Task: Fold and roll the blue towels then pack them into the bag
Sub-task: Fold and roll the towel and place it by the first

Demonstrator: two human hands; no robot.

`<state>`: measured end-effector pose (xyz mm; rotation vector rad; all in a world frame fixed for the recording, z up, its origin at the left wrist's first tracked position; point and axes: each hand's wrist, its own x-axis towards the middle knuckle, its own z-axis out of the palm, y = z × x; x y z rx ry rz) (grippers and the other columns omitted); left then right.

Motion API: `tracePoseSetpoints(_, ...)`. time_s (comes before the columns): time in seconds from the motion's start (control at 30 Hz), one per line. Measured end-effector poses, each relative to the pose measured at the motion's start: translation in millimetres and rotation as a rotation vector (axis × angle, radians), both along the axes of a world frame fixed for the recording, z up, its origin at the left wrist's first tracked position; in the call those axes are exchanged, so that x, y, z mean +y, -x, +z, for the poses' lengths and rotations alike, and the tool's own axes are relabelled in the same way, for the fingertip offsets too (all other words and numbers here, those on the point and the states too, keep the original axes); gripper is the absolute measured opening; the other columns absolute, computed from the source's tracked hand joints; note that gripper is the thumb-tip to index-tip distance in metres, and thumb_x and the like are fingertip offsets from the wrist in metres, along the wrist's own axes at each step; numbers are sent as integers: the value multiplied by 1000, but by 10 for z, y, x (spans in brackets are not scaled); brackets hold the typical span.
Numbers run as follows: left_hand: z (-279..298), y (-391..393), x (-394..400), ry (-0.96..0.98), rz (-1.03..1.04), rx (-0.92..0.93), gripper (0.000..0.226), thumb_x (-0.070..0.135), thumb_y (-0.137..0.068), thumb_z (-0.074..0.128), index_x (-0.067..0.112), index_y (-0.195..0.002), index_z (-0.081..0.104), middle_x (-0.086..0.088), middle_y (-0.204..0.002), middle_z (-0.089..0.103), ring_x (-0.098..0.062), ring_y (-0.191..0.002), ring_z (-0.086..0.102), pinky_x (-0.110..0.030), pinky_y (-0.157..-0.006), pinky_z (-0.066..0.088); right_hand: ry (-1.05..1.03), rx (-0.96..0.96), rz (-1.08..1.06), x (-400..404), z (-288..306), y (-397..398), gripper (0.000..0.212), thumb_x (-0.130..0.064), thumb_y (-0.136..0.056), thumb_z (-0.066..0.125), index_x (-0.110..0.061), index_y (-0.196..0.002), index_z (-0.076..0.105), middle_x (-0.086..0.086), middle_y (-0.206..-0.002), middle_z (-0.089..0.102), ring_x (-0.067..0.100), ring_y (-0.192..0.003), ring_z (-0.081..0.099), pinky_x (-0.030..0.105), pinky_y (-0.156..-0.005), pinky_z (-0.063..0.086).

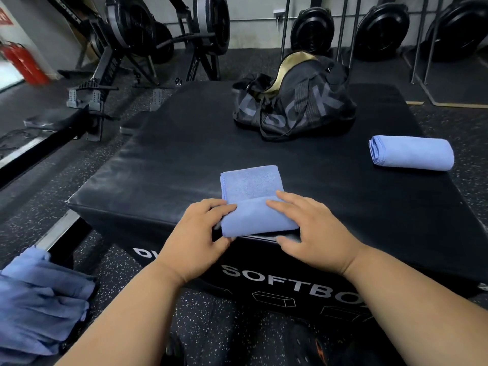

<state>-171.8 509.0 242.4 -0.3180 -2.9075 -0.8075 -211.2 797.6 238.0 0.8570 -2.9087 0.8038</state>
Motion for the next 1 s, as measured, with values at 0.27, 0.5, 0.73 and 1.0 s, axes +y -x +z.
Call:
tracePoseSetpoints(0.27, 152, 0, 58, -276, 33, -83, 18, 49, -96, 65, 39, -109, 73, 20, -113, 71, -7, -114, 64, -38, -99, 51, 313, -39, -180, -41, 113, 27, 53, -40, -83, 71, -42, -135, 63, -19, -112, 67, 4, -107, 58, 29, -102, 46)
tracePoseSetpoints(0.5, 127, 44, 245, -565, 259, -160, 24, 41, -101, 65, 40, -125, 62, 5, -79, 64, -6, -72, 59, -29, -75, 51, 570, -268, -302, -95, 82, 112, 34, -31, -97, 71, -33, -130, 63, -31, -82, 66, 0, -70, 57, 16, -74, 48)
tracePoseSetpoints(0.73, 114, 185, 378, -510, 440, -177, 45, 42, -101, 61, 46, -145, 53, 13, -62, 54, -2, -59, 53, -17, -60, 44, 280, -226, -432, -254, 90, 268, 59, -58, -102, 49, -39, -158, 41, -18, -144, 60, 11, -136, 53, 32, -110, 42)
tracePoseSetpoints(1.0, 133, 275, 415, -298, 475, -164, 49, 48, -97, 57, 48, -145, 54, 17, -120, 63, -1, -102, 61, -29, -91, 49, 156, -176, -422, -324, 114, 292, 53, -51, -106, 46, -57, -156, 33, -12, -110, 50, 13, -101, 54, 33, -85, 45)
